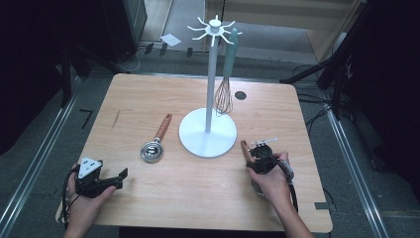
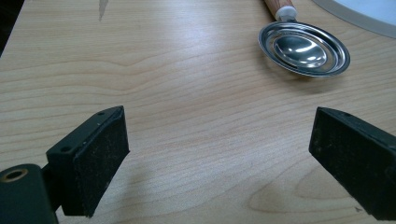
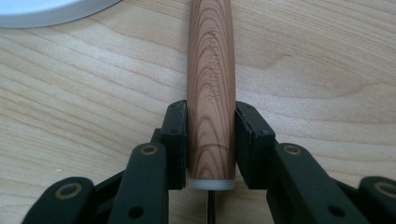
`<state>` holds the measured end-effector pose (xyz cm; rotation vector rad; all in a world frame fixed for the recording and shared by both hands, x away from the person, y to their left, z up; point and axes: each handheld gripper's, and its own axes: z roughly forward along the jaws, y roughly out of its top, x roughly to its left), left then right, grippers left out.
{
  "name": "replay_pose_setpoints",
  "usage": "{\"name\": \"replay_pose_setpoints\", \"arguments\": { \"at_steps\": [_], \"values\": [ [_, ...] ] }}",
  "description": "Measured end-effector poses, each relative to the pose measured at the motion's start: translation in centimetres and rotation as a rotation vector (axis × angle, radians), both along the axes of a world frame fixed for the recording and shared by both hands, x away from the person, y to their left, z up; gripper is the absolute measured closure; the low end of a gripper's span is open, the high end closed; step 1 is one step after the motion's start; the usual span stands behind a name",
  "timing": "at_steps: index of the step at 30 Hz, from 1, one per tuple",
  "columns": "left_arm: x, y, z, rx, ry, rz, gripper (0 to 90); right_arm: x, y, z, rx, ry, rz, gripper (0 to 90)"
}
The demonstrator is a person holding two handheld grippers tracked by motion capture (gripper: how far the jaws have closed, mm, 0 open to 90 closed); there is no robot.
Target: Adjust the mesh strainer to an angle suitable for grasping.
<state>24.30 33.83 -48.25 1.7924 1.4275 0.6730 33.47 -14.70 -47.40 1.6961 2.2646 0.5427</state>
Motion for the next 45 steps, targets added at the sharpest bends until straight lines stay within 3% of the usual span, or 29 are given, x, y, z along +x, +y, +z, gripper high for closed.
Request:
{"name": "replay_pose_setpoints", "arguments": {
  "at_steps": [8,17,20,26,42,45],
  "values": [
    [0.0,0.0,0.0,0.007,0.001,0.002,5.9,0.2,-0.2,0.1,0.003,0.009,0.024,69.3],
    [0.0,0.0,0.0,0.002,0.006,0.002,6.4,-0.3,-0.5,-0.2,0.021,-0.032,0.032,69.8],
    [0.0,0.0,0.0,0.001,0.003,0.005,6.5,-0.5,-0.8,-0.2,0.048,-0.037,0.041,69.8],
    [0.0,0.0,0.0,0.008,0.001,0.007,6.4,-1.2,-1.2,0.7,0.089,-0.113,0.052,69.9],
    [0.0,0.0,0.0,0.004,-0.002,0.01,6.5,-2.5,-2.2,4.2,0.283,-0.334,0.088,69.9],
    [0.0,0.0,0.0,0.004,-0.003,0.011,6.5,-2.9,-2.2,5.0,0.297,-0.379,0.097,69.9]
  ]
}}
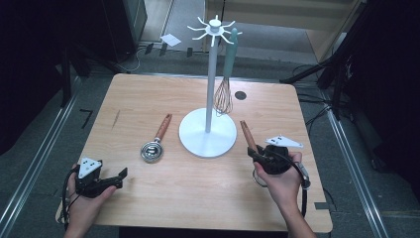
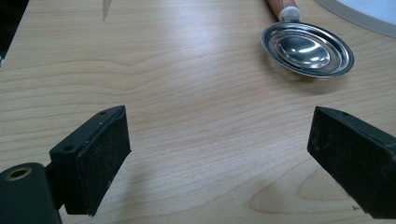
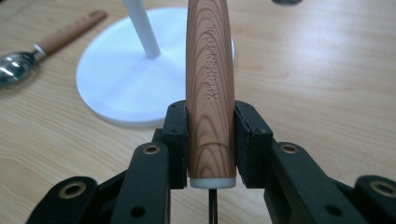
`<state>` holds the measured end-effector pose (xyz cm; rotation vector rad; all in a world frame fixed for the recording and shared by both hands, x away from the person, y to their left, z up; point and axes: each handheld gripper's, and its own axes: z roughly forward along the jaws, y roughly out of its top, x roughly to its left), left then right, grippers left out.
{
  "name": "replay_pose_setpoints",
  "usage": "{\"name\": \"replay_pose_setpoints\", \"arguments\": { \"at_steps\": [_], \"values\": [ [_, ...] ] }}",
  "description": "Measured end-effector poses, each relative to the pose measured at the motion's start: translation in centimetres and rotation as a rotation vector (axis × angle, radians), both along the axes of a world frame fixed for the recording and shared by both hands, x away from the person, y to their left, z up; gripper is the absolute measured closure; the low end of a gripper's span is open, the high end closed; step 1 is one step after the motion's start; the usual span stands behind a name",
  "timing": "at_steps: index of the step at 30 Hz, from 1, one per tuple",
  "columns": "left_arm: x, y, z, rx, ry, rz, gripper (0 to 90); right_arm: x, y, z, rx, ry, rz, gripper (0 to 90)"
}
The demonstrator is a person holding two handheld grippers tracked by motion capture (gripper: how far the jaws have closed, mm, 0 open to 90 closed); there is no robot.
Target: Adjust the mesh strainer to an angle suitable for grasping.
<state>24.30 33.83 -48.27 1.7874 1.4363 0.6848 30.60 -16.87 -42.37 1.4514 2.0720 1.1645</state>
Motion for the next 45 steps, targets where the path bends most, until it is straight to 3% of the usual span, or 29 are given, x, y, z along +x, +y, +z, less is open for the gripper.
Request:
{"name": "replay_pose_setpoints", "arguments": {
  "at_steps": [19,37,45],
  "values": [
    [-0.1,0.0,0.0,-0.004,-0.003,0.002,6.4,-1.2,1.2,5.1,0.101,-0.239,0.05,69.8],
    [-0.1,0.0,-0.1,-0.011,-0.007,-0.003,6.4,-0.6,2.9,8.8,0.164,-0.39,0.09,69.8],
    [-0.1,0.0,-0.1,-0.009,-0.006,-0.003,6.5,-0.4,3.2,10.0,0.18,-0.431,0.096,69.8]
  ]
}}
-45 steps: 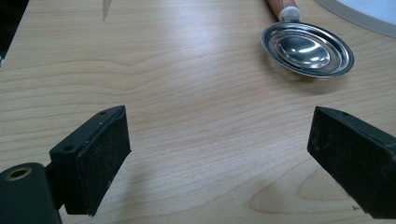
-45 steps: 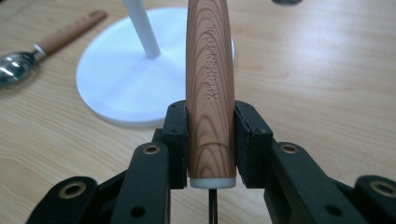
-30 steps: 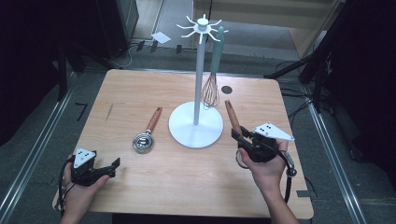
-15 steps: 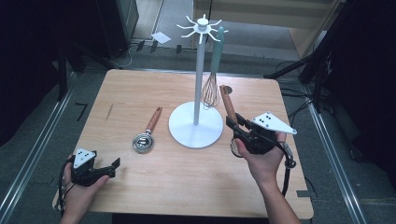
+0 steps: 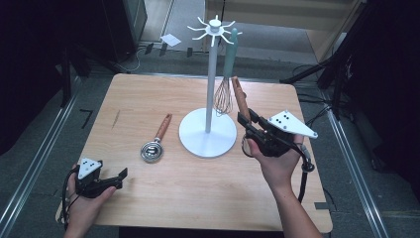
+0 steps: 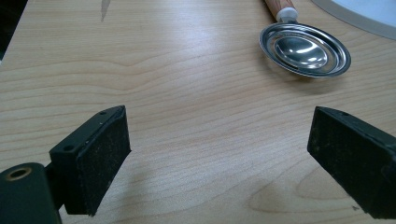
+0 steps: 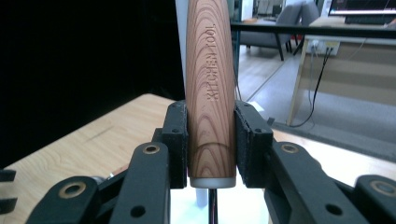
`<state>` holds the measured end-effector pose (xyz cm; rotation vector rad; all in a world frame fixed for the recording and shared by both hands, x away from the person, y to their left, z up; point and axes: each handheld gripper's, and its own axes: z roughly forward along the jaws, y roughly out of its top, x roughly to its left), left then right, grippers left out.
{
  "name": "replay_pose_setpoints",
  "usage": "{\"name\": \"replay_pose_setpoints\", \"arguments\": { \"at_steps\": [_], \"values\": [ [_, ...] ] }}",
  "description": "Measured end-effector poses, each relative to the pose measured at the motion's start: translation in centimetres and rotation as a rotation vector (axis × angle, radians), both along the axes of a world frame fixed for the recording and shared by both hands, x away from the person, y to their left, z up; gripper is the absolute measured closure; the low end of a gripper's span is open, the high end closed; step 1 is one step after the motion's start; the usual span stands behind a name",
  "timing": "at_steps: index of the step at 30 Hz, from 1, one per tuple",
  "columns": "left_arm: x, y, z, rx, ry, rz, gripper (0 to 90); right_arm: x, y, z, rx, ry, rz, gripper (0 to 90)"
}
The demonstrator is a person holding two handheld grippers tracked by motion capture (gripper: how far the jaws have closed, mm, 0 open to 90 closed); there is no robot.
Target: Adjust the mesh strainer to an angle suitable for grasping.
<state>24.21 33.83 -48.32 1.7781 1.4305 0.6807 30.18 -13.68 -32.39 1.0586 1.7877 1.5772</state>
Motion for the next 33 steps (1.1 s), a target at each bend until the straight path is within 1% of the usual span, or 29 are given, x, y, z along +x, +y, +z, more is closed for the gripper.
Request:
{"name": "replay_pose_setpoints", "arguments": {
  "at_steps": [3,10,15,19,22,23,33],
  "values": [
    [0.0,0.0,0.0,0.0,0.0,0.0,6.4,0.1,0.0,0.5,0.008,-0.024,0.002,69.8],
    [0.0,0.0,0.0,0.0,0.001,0.0,6.5,0.2,0.3,1.5,0.017,-0.06,0.009,69.8],
    [0.0,0.0,0.0,0.0,0.0,0.0,6.5,0.3,0.5,2.2,0.028,-0.071,0.013,69.8],
    [0.0,0.0,0.0,-0.001,0.001,0.0,6.5,0.4,0.7,2.6,0.03,-0.089,0.014,69.7],
    [0.0,0.0,0.0,-0.001,0.001,0.0,6.5,0.4,0.8,2.9,0.033,-0.09,0.015,69.8],
    [0.0,0.0,0.0,-0.001,0.001,0.0,6.5,0.5,0.8,2.9,0.032,-0.099,0.014,69.8],
    [0.0,0.0,0.0,-0.001,0.001,0.001,6.5,0.5,0.7,4.1,0.056,-0.135,0.008,69.8]
  ]
}}
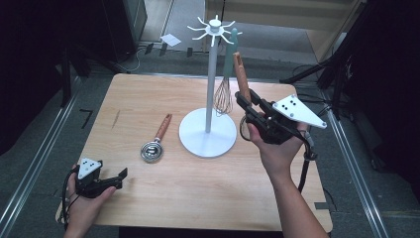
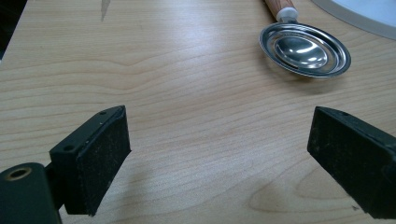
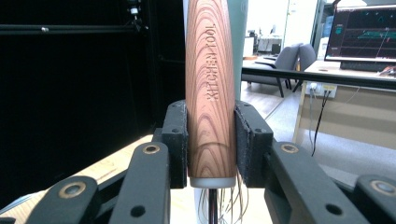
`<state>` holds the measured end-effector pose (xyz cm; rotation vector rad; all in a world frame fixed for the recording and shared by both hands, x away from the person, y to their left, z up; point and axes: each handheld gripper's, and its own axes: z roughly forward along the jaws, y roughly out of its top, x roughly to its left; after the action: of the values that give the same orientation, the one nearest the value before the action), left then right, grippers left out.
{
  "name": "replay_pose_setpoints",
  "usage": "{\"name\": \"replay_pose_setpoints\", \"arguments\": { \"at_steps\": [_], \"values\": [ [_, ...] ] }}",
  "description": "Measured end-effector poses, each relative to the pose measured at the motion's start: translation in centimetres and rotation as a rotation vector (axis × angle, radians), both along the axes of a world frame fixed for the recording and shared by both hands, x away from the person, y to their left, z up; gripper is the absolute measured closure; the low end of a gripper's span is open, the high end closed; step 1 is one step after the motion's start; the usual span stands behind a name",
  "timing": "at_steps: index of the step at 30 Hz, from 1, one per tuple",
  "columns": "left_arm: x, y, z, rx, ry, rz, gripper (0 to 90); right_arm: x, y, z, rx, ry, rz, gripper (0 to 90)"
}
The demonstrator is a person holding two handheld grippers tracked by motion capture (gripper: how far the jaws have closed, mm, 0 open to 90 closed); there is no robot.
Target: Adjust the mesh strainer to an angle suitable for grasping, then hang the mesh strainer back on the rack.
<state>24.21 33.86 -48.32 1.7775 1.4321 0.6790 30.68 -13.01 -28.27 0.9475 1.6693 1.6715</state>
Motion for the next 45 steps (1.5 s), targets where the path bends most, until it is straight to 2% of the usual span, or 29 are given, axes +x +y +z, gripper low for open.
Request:
{"name": "replay_pose_setpoints", "arguments": {
  "at_steps": [22,45],
  "values": [
    [0.0,0.0,0.0,0.0,0.0,-0.002,6.5,0.4,0.7,1.8,0.012,-0.048,-0.004,69.7],
    [-0.1,0.0,0.0,-0.004,-0.004,-0.005,6.5,1.8,1.5,1.5,0.029,-0.02,0.006,69.7]
  ]
}}
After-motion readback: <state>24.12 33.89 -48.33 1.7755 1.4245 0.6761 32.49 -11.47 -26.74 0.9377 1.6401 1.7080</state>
